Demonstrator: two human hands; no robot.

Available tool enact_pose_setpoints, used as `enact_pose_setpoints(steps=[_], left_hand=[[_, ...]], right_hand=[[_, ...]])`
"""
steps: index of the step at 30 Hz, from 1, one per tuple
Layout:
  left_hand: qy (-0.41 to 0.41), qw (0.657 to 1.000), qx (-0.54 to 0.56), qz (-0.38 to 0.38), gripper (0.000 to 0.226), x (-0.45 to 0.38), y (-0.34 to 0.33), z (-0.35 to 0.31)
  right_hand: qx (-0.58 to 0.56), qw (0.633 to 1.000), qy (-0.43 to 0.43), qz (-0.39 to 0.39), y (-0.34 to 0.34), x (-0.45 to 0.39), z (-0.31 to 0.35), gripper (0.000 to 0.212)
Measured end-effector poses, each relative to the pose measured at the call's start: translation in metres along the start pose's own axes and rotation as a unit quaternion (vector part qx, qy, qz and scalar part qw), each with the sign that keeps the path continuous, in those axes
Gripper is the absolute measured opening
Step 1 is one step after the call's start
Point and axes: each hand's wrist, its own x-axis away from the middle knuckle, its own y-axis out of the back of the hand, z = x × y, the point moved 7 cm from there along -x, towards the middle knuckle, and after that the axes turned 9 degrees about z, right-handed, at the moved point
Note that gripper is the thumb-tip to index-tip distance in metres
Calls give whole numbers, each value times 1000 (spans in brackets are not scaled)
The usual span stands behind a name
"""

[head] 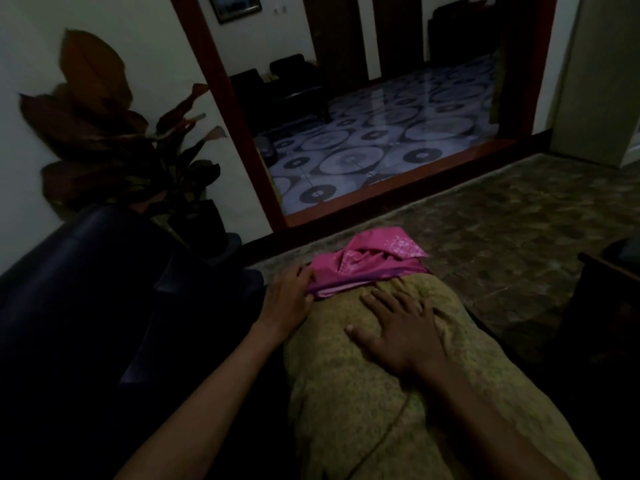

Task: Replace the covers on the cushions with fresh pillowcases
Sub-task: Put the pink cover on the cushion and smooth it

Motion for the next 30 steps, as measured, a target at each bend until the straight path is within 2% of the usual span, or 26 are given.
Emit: enact_pose_setpoints(steps=[4, 7, 9, 13, 16, 18, 22, 24, 27, 30], left_hand=[[95, 996, -3, -3, 46, 22, -12, 22], [187, 978, 91, -6, 29, 55, -31, 53], [217, 962, 161, 22, 29, 73, -43, 60], [154, 961, 225, 56, 27, 98, -46, 39], [112, 969, 219, -4, 23, 117, -34, 22], [130, 965, 224, -43, 25, 125, -32, 19], [258, 929, 256, -70, 23, 137, -59, 48], [290, 916, 269, -61, 15, 140, -76, 58], [271, 912, 302, -55, 20, 124, -78, 53], [206, 932, 296, -41, 23, 108, -52, 37]], right_hand=[[-4, 1000, -11, 4, -1, 1, -2, 81], [-3, 1000, -10, -1, -1, 1, -3, 82], [-2, 1000, -13, 1, -2, 0, -4, 82], [1, 1000, -29, 11, 2, -3, -6, 81], [6, 999, -43, 33, 1, -2, -11, 76], [15, 999, -42, 30, 0, -1, -12, 67], [20, 998, -29, -52, 7, 3, -1, 39], [-37, 993, -24, -107, 8, 8, -3, 36], [-180, 966, -20, -186, 14, 18, -22, 53], [-228, 942, -57, -241, 29, 24, -39, 53]])
